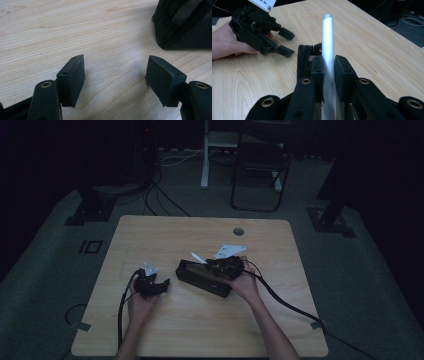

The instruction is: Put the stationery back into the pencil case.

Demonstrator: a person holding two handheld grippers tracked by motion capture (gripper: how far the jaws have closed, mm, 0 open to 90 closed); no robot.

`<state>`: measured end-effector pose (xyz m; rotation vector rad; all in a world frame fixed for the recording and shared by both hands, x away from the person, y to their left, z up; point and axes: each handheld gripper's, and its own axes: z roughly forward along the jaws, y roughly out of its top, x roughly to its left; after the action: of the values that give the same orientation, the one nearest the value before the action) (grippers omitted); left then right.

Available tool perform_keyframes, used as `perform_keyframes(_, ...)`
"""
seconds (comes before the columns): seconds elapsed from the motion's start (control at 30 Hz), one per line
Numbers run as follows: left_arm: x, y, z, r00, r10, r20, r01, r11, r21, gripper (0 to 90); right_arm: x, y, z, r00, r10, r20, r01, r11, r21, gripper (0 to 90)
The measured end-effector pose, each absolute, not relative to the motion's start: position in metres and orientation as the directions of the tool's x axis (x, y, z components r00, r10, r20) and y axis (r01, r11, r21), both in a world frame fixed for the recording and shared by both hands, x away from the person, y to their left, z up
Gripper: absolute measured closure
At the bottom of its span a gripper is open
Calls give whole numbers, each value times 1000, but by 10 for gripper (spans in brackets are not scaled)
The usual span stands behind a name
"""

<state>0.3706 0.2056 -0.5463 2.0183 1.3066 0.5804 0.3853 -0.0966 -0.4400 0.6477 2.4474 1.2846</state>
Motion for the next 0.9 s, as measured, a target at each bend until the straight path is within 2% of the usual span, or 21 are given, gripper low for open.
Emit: perform_keyframes(0.9, 371, 205, -546, 404, 915, 13, 624, -286, 727, 323, 387, -89, -456, -870, 489, -66, 261, 568, 781, 779)
